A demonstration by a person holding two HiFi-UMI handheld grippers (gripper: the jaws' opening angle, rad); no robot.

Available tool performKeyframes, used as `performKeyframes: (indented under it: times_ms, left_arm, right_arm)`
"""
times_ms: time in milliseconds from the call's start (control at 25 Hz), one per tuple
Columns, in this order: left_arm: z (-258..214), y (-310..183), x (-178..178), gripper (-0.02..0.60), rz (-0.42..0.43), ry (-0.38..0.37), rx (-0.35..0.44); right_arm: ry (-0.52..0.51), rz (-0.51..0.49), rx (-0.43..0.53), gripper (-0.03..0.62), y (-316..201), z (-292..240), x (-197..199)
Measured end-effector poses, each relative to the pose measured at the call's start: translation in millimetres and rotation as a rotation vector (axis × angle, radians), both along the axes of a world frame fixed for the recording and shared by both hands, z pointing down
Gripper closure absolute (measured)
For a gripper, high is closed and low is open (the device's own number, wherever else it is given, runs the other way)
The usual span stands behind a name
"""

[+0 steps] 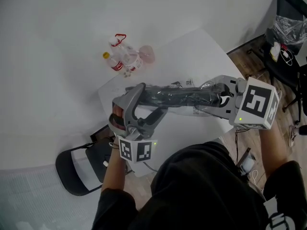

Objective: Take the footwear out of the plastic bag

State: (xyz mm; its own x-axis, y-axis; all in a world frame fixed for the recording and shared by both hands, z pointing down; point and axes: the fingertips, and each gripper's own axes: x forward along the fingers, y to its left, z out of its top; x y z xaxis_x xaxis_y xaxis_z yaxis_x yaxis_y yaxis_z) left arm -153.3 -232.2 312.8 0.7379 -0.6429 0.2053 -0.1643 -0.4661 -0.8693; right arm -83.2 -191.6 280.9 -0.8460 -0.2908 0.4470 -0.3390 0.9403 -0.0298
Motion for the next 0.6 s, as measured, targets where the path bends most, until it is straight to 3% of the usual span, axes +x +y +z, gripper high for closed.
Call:
performKeyframes:
  times_ms: [200, 400, 480, 600]
  left_arm:
    - [8, -15, -12, 0.034, -0.056, 0.069, -0.176]
    - [23, -26, -33, 0.034, -0.114, 0.038, -0.359]
    - [30, -29, -37, 0.034, -0.112, 0.012, -0.441]
    - [41, -21, -38, 0.034, -0.058, -0.02, -0.611]
  right_arm:
    - [0.05, 0.11, 0.055, 0.511, -14, 4, 16]
    - [0.042, 0.16, 0.077, 0.516, -17, 3, 30]
    - [0.067, 0.139, 0.106, 0.517, -16, 4, 30]
    - [0.144, 0.028, 0.188, 0.516, -2, 6, 19]
